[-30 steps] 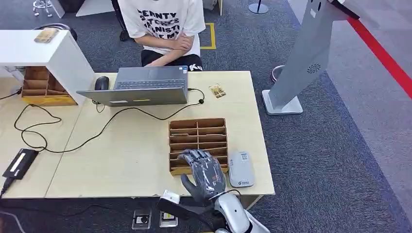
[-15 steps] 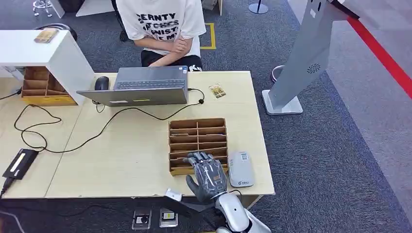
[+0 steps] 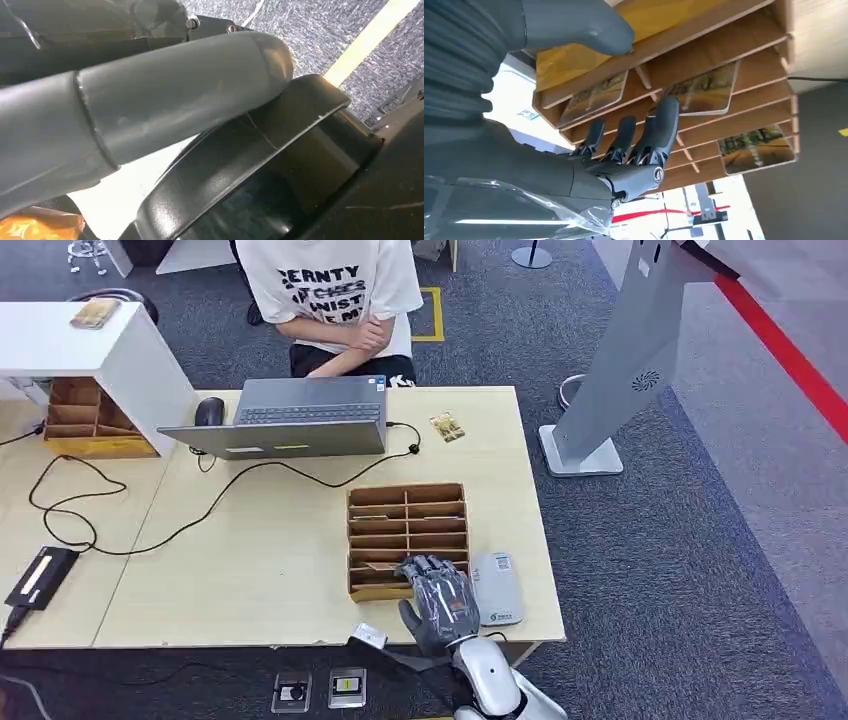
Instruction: Pass the card to the sensor for recognition and then transmit it.
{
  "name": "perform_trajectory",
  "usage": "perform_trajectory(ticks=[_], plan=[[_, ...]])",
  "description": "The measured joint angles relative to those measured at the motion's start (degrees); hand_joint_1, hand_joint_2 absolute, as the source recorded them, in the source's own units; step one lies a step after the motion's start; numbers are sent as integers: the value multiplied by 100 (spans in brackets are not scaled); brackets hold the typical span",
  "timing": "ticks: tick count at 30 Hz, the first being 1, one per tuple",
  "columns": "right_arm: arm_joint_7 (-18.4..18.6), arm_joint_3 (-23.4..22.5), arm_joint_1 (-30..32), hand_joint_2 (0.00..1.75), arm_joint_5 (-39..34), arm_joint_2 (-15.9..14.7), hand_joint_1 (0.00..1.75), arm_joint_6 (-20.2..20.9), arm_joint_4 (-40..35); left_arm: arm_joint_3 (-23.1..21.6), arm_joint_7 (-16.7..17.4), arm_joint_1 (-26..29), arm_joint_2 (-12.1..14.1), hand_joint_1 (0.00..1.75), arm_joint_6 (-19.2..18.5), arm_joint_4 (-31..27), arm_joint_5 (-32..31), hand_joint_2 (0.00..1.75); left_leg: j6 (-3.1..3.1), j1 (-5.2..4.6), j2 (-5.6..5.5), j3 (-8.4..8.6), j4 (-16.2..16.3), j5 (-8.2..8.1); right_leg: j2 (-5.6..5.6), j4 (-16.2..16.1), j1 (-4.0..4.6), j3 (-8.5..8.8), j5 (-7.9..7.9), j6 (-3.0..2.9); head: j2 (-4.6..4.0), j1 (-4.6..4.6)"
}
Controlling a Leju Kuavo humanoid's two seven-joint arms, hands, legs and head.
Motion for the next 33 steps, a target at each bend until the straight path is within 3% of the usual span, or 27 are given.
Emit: perform_trajectory(ticks=[19, 33], plan=[[304, -76, 62, 175, 378, -319, 77, 146, -148, 0, 0, 2, 0, 0, 4, 0, 33, 0, 0, 0, 0, 1, 0, 0, 1, 0, 0, 0, 0, 0, -2, 0], [206, -153, 87, 175, 420, -446, 77, 149, -470, 2, 4, 5, 0, 0, 7, 0, 125, 0, 0, 0, 0, 0, 0, 0, 0, 0, 0, 0, 0, 0, 0, 0]])
